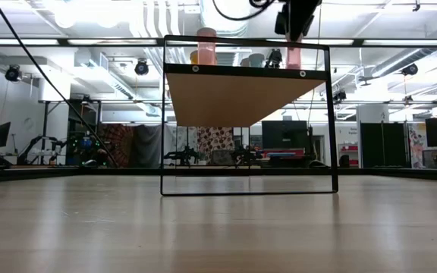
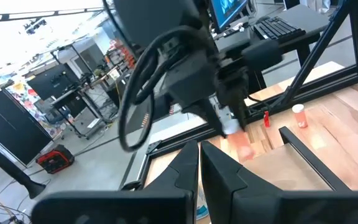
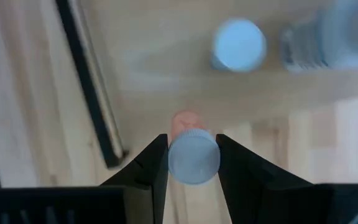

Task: Pick and place medicine bottles onto shelf by color
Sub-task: Put the bottom pink pill bottle on the shelf

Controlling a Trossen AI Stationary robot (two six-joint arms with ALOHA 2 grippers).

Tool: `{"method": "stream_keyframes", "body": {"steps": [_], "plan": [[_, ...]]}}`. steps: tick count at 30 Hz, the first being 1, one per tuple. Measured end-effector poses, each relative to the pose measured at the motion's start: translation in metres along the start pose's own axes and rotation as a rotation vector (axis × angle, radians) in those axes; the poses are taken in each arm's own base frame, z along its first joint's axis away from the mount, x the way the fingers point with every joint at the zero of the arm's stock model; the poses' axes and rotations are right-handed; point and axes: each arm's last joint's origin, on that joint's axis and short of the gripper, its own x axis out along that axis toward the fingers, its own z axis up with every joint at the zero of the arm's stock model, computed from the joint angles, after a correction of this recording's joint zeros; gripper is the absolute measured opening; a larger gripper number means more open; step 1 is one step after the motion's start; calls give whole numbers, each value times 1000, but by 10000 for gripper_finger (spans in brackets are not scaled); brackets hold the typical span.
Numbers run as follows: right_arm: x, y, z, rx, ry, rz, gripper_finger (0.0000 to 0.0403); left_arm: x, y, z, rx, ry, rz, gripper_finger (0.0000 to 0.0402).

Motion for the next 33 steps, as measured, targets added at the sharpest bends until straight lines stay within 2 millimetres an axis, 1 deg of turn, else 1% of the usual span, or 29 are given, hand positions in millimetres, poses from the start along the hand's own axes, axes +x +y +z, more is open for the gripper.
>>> {"method": "stream_keyframes", "body": {"steps": [3, 5, 13, 20, 28, 33], "plan": [[3, 10, 4, -10, -26, 7, 107, 0, 0, 0, 0, 0, 0, 0], [7, 12, 6, -16, -22, 8, 107, 0, 0, 0, 0, 0, 0, 0], [13, 13, 8, -25, -24, 13, 109, 0, 0, 0, -3, 0, -1, 0], [15, 16, 8, -26, -18, 19, 132, 0, 0, 0, -3, 0, -1, 0], [17, 19, 7, -31, -12, 27, 125, 0, 0, 0, -2, 0, -1, 0], [17, 19, 9, -35, -33, 29, 138, 0, 0, 0, -1, 1, -1, 0]]}}
